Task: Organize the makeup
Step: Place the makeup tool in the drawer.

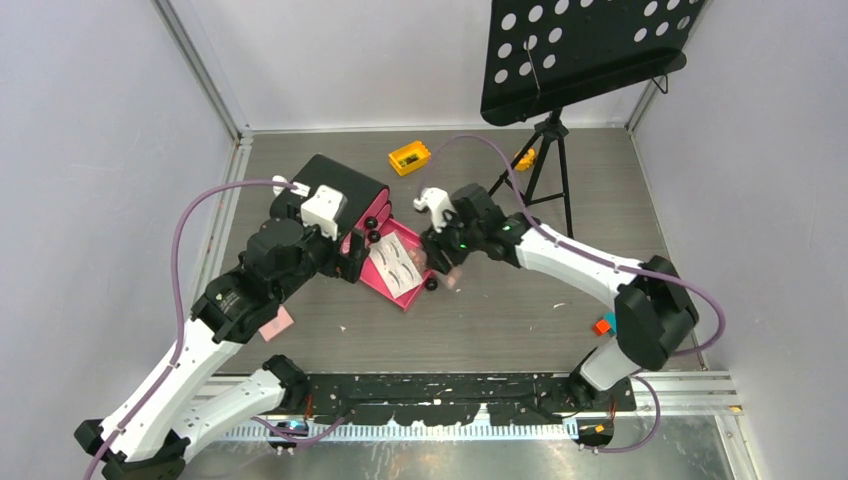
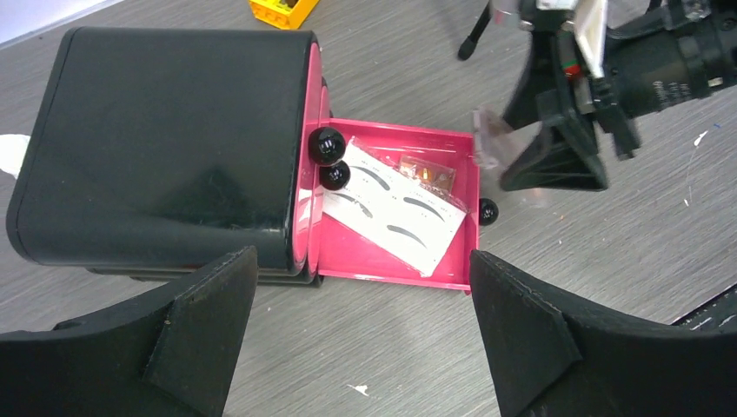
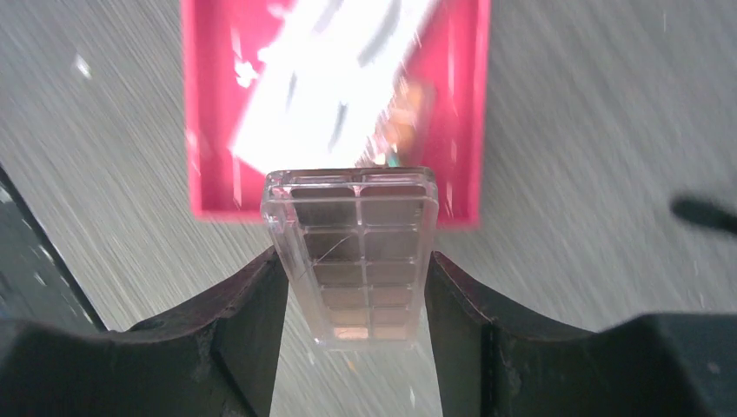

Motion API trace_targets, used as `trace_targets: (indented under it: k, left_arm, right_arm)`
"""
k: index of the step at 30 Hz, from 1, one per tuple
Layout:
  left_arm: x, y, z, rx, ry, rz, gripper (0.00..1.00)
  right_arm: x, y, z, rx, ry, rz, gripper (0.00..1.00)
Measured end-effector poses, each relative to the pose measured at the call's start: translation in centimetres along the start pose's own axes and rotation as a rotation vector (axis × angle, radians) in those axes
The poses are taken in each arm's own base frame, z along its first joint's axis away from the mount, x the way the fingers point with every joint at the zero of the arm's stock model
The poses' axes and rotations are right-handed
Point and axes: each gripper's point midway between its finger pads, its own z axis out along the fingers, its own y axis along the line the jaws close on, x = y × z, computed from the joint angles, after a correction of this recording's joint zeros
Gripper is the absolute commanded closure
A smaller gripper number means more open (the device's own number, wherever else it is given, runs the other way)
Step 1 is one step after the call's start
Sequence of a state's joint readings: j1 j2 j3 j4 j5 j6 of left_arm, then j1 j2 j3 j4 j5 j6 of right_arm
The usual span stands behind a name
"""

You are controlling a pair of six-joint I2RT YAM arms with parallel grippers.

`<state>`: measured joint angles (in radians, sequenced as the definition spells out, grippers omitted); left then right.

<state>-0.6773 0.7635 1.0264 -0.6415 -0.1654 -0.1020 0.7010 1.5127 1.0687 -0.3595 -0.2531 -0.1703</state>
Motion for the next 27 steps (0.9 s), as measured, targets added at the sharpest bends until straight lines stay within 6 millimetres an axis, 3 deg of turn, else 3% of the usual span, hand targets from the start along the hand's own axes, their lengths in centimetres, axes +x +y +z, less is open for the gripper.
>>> trace_targets:
  k: [4, 9, 18, 27]
  left_arm:
    - [0.1, 0.4, -0.4, -0.017, -0.002, 0.000, 0.07]
    - [-0.1, 0.8, -1.1, -0.036, -0.019, -0.004, 0.07]
    - [-0.2, 1.2, -1.5, -0.055, -0.027, -0.007, 0.07]
    - [-0.1, 1.3, -1.5, -0.061, -0.023, -0.006, 0.06]
  right_arm:
    - [-5.2, 2.6, 2.3, -0.054, -0.097, -0.006, 0.89]
    - [-8.5, 4.8, 4.2, -0.090, -0.148, -0.022, 0.89]
    - [-6.9, 6.1, 7.3, -0.086, -0.088, -0.011, 0.88]
    - [-5.5, 6.5, 8.7, -0.074, -0.045, -0.009, 0.84]
